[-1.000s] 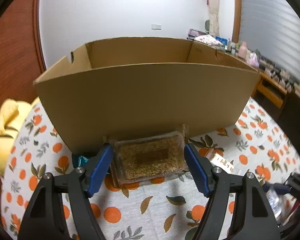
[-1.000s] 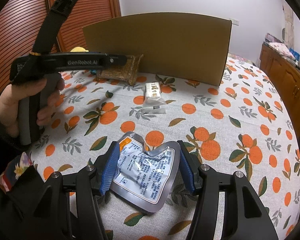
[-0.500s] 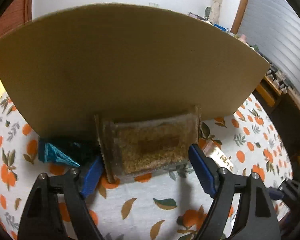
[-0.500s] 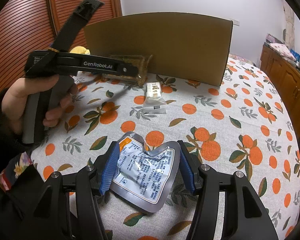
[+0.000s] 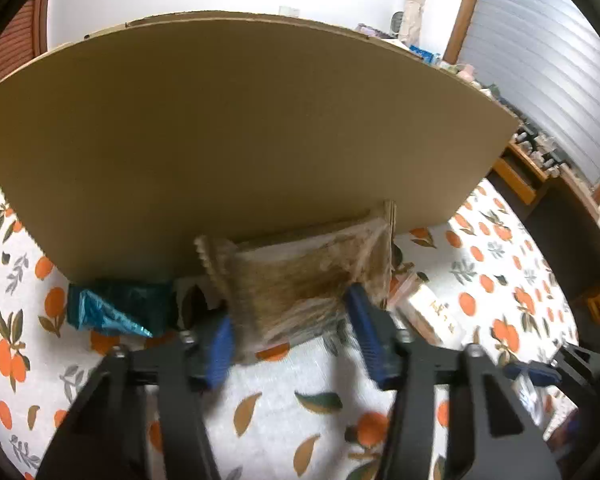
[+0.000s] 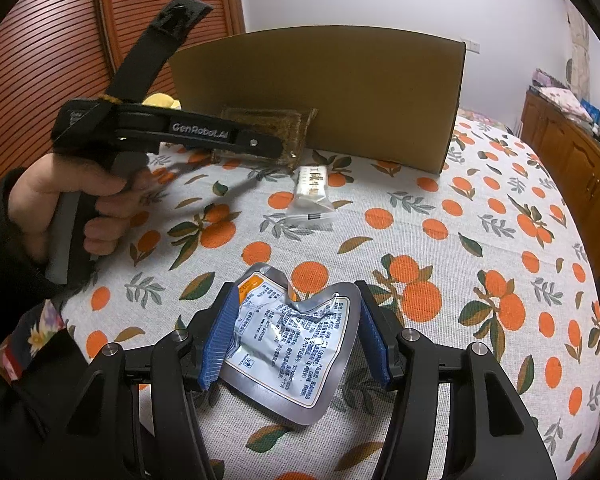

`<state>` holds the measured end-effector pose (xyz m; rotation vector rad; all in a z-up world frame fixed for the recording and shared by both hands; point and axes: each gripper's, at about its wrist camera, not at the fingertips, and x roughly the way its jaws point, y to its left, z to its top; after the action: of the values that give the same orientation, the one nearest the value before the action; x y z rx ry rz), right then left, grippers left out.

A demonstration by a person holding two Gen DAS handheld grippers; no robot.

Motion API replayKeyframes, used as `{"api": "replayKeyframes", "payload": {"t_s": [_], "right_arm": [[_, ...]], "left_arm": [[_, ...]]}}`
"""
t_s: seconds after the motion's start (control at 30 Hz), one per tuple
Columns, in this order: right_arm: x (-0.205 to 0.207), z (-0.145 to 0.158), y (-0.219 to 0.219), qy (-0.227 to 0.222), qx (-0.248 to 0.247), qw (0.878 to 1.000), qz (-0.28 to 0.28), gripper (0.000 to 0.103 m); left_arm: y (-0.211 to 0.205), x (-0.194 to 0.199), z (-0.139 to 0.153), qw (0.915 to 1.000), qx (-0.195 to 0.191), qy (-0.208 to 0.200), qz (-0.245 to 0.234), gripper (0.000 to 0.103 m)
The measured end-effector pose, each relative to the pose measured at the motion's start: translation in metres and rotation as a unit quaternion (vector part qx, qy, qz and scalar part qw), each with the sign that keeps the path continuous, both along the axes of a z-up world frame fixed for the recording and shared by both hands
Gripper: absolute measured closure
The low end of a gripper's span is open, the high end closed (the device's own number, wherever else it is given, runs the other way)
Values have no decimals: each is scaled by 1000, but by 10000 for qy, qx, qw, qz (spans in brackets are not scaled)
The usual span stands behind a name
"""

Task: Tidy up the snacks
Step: 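Close the right gripper on the silver pack while the left closes on the grain pack, then lift both packs off the bed cover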

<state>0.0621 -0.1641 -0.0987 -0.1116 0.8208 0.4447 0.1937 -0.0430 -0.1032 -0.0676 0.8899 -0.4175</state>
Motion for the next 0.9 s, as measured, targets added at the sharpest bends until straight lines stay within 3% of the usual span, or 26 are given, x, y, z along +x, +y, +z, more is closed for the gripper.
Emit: {"api": "replayKeyframes", "payload": {"t_s": [0.2, 0.53, 0.6, 0.67, 0.7, 0.9], "right_arm": [[0, 0, 0, -8, 6, 10000, 9, 45], [2, 1, 0, -2, 64, 10000, 0, 47], [0, 3, 0, -57, 75, 10000, 13, 51], [1, 9, -3, -98, 259, 9996, -14, 74], [3, 10, -5, -62, 336, 9994, -24, 77], [10, 9, -11, 131, 602, 9981, -40, 81]], "left_arm": [[18, -16, 5, 9995, -316, -9, -77, 77], [34, -54, 13, 9980, -568, -269, -83, 86], [38, -58, 13, 9978, -603, -290, -43, 87], [41, -62, 14, 9972, -663, -339, -36, 87], [44, -65, 15, 9971, -669, -360, -14, 87], [50, -71, 19, 9966, -694, -451, -7, 88]]}}
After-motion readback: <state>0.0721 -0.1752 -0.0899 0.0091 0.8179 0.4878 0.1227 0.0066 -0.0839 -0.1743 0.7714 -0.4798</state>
